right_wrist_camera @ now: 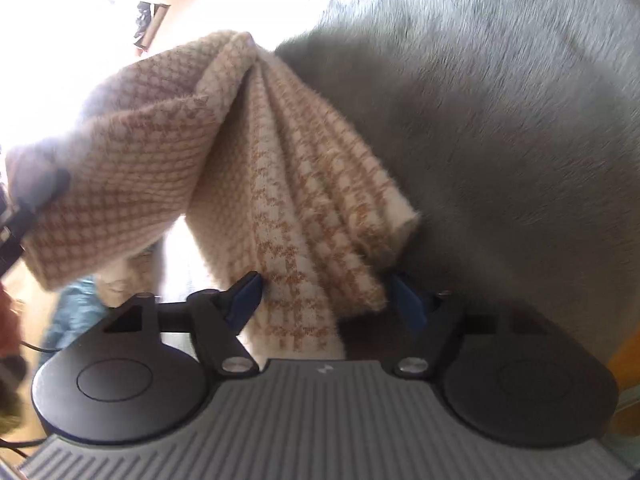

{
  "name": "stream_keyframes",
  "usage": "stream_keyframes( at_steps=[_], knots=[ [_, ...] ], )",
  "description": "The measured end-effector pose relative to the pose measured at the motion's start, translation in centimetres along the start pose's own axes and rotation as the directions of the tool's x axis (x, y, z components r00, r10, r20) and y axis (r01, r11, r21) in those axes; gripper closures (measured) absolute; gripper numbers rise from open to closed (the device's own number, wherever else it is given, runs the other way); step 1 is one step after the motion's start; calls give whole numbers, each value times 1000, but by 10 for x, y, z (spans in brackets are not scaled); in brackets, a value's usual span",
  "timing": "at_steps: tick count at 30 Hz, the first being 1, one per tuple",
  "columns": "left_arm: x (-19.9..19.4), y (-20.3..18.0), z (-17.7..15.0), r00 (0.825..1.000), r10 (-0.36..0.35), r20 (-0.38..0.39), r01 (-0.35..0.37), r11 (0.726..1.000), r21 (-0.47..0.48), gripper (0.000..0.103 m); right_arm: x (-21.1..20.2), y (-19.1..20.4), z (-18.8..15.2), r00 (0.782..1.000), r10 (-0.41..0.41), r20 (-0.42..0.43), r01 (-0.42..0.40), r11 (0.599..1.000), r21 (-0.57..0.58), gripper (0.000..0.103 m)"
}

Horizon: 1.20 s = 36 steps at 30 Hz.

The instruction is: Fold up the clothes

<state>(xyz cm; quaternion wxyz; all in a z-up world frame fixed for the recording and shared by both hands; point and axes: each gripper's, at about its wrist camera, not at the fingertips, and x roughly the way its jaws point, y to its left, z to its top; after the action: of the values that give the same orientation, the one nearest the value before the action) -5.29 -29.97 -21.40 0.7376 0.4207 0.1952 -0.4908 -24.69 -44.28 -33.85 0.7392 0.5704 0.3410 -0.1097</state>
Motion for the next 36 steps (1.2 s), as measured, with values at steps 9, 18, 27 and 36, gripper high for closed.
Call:
stream_keyframes(
  at_steps=[9,18,27,36],
  knots=[
    [1,1,-1,1000,1,7,-1,1000,-12,58,-2,34,4,997,-38,-64,25,979,-202,79],
    [0,4,-3,1000,1,11,-1,1000,-22,58,15,64,-3,985,-173,-4,162,929,-332,76],
    [-2,9,-6,998,48,40,-46,998,-46,60,34,55,21,989,-144,4,138,936,-323,86],
    [6,35,9,993,95,72,-89,992,-85,62,34,67,45,996,-80,40,89,940,-330,88]
  ],
)
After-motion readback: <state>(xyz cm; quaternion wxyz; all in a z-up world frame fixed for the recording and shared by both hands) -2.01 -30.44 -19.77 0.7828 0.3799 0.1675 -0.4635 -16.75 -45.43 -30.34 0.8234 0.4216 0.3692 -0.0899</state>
